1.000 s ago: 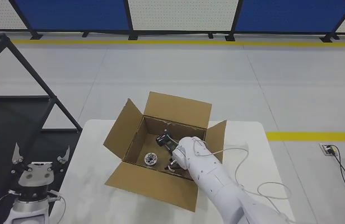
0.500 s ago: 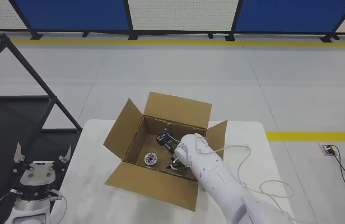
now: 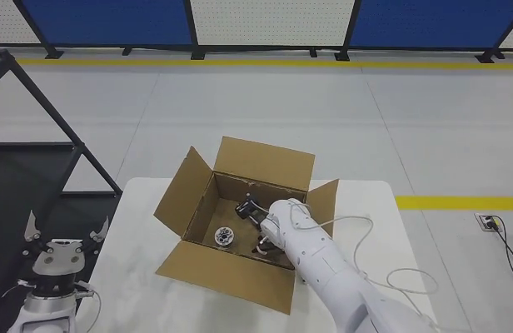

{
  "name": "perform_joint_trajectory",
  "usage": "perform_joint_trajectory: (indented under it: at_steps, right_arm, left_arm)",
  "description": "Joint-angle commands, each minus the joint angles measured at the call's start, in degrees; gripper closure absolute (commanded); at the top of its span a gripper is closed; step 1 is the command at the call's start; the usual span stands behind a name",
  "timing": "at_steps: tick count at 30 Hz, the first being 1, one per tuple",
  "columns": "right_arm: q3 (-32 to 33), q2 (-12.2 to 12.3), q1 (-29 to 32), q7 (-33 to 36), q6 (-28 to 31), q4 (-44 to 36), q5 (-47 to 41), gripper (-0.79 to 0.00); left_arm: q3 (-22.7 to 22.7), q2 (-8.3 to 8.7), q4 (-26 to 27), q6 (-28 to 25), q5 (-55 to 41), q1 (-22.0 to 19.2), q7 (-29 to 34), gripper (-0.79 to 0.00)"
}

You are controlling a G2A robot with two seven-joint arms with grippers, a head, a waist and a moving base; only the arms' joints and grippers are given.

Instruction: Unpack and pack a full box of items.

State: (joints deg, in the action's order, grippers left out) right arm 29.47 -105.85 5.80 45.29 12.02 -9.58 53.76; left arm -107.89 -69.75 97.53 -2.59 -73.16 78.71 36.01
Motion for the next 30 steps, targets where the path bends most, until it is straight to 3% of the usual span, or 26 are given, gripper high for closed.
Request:
perform_joint_trajectory:
  at_steps: [1, 5, 8, 14, 30]
  right_arm:
    - [0.13, 0.00, -0.12, -0.19, -0.22, -0.31, 0.03, -0.474]
    - [0.34, -0.10, -0.41, -0.24, -0.36, -1.02, 0.24, -0.456]
    - [0.41, -0.31, -0.45, -0.24, -0.75, -1.37, 0.52, -0.366]
    - [1.00, -0.60, -0.36, -0.17, -1.40, -0.47, 0.01, -0.311]
    - [3.14, -0.43, -0.08, -0.95, -1.14, 0.90, -2.40, -0.286]
  left_arm:
    - [-0.01, -0.01, 0.00, 0.03, 0.03, -0.02, -0.02, -0.785]
    - [-0.08, -0.05, 0.01, -0.19, -0.02, -0.01, 0.00, -0.785]
    - [-0.26, -0.10, -0.01, -0.50, -0.22, 0.16, 0.00, -0.785]
    - [-0.83, -0.21, -0.11, -1.05, -0.99, 0.57, -0.07, -0.785]
    - [-1.16, -0.32, -0.40, -0.77, -1.02, 0.36, 0.01, -0.785]
